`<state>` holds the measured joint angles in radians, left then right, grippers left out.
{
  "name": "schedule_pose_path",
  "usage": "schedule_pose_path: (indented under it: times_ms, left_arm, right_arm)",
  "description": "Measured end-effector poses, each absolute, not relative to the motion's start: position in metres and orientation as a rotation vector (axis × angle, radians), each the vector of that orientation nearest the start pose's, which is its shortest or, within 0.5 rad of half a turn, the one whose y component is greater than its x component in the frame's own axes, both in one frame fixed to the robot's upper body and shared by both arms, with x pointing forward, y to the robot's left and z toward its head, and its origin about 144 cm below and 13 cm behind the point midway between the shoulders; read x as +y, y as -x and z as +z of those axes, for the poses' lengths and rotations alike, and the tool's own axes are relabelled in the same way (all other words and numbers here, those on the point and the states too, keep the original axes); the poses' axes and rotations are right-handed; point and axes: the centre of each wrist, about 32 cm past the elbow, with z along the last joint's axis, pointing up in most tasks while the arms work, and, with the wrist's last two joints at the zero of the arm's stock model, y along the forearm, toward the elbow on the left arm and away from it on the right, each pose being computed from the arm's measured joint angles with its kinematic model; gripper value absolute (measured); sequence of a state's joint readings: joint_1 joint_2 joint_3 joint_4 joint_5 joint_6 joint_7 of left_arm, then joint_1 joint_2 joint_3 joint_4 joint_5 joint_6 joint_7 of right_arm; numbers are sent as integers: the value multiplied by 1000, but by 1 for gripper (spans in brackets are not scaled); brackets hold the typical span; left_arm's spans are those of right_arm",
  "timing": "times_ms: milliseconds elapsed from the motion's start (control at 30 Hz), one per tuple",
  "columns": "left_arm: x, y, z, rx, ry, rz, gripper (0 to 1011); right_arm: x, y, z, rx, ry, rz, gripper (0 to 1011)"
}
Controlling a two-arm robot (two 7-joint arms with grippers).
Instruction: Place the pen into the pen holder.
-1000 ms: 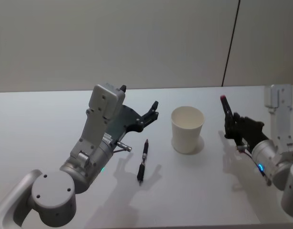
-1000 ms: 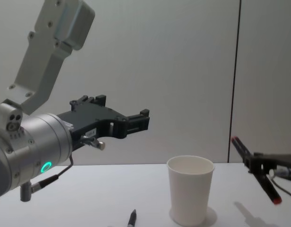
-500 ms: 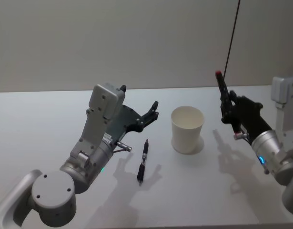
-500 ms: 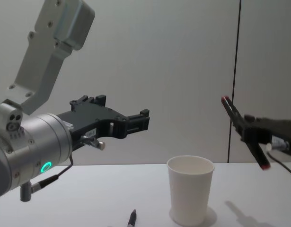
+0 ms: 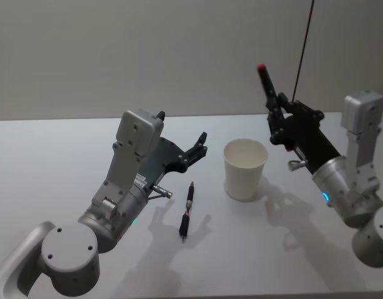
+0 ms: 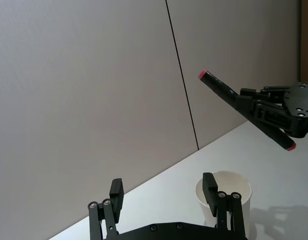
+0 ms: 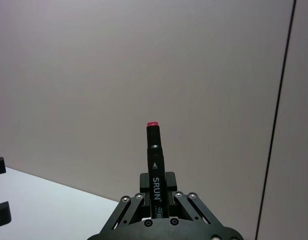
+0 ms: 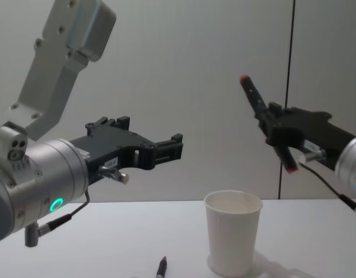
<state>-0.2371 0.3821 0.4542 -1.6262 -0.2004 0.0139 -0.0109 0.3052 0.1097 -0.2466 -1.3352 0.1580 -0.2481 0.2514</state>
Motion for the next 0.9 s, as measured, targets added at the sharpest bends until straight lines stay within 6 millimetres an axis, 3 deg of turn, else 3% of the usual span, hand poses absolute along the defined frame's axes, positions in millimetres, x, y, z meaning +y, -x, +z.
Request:
schedule_pose_path:
  times_ms: [900]
  left_arm:
    - [198, -492, 1204, -268, -61, 1124, 1004]
  right_arm:
    - [-166, -591, 1140, -293, -150, -1016, 170]
